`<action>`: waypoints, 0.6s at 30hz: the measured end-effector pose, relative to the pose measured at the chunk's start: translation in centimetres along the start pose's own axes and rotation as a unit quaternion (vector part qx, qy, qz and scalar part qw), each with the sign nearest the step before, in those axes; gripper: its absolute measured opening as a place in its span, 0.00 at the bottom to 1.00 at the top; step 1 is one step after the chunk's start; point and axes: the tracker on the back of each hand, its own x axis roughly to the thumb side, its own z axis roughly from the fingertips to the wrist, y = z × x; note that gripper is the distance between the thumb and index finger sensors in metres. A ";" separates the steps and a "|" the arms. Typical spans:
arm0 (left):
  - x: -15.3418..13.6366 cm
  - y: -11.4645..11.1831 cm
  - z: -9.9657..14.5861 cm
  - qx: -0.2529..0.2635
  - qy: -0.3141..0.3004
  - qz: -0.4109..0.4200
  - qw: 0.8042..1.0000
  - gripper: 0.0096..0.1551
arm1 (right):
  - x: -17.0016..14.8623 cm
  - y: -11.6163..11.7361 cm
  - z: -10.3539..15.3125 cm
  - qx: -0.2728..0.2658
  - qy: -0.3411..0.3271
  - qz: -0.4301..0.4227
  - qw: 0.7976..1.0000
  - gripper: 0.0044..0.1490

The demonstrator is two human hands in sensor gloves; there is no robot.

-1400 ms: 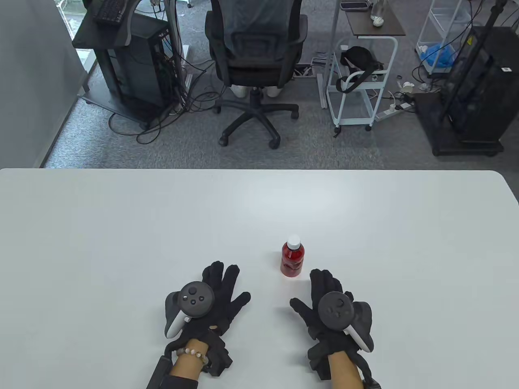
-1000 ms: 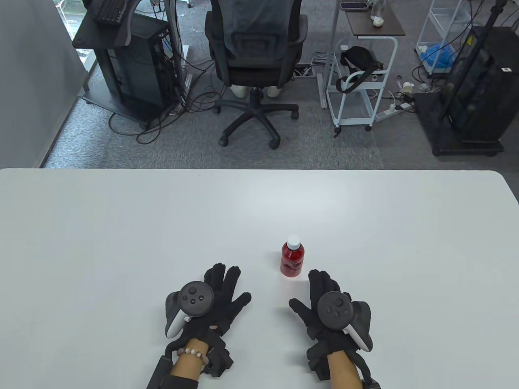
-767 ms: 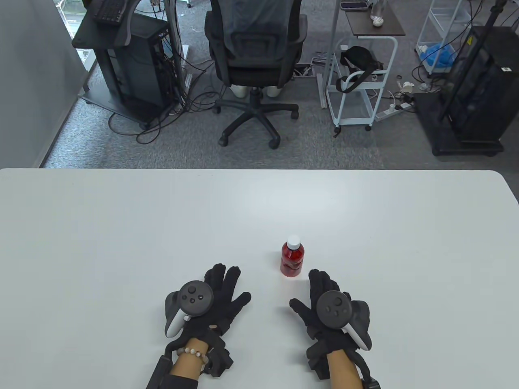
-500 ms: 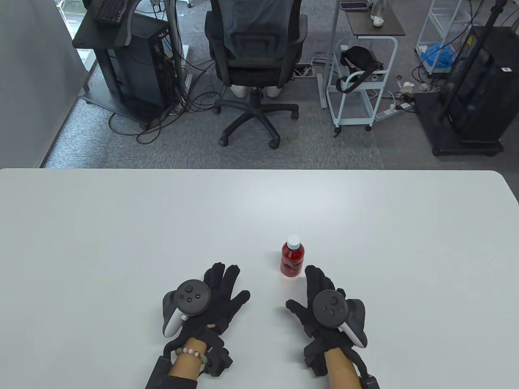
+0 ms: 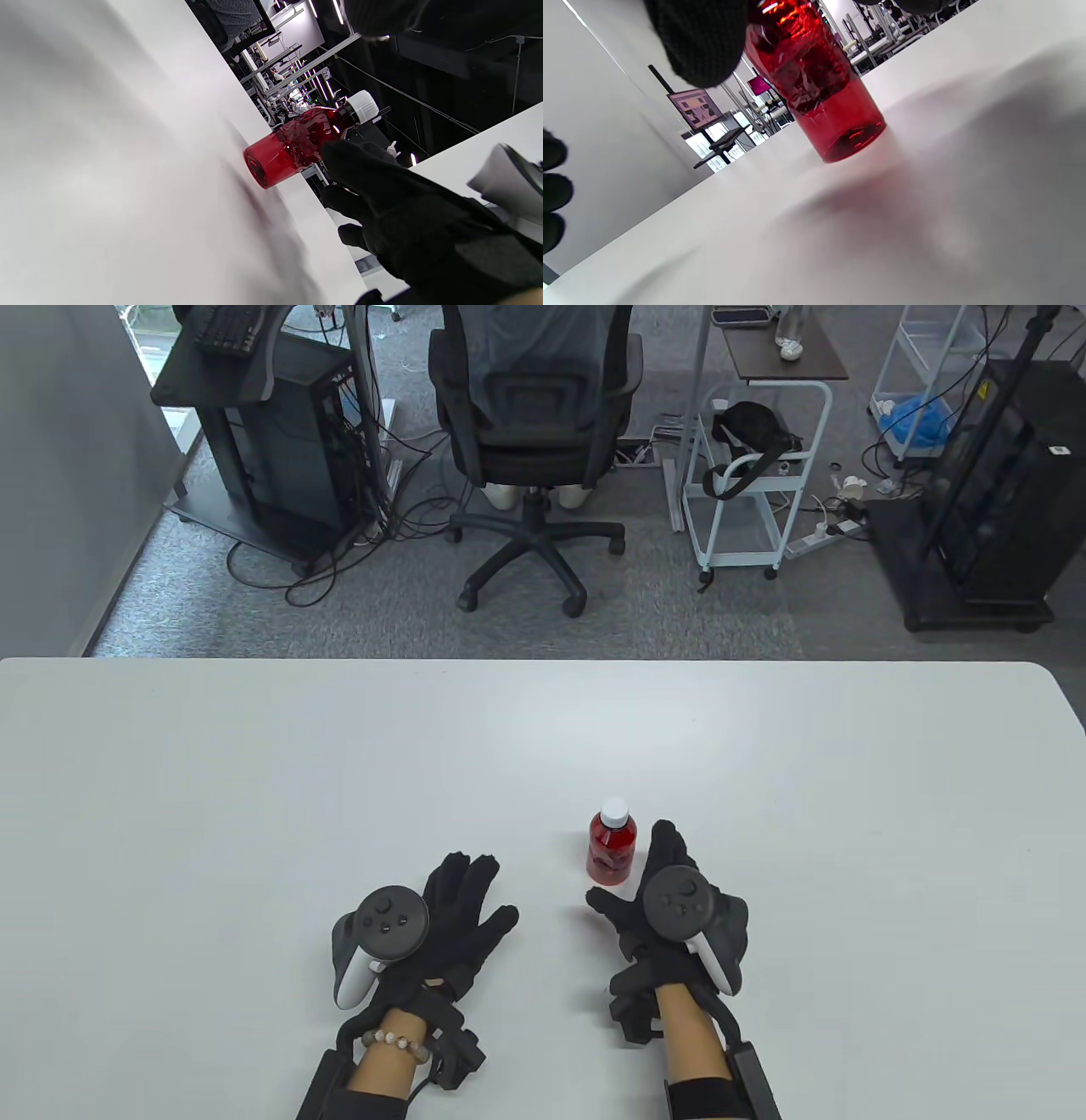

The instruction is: Squeeze empty plastic bottle to dent body

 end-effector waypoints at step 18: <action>-0.8 0.7 -0.4 0.000 0.011 0.031 0.999 0.46 | 0.6 2.5 -3.9 -0.084 0.069 -0.098 0.989 0.59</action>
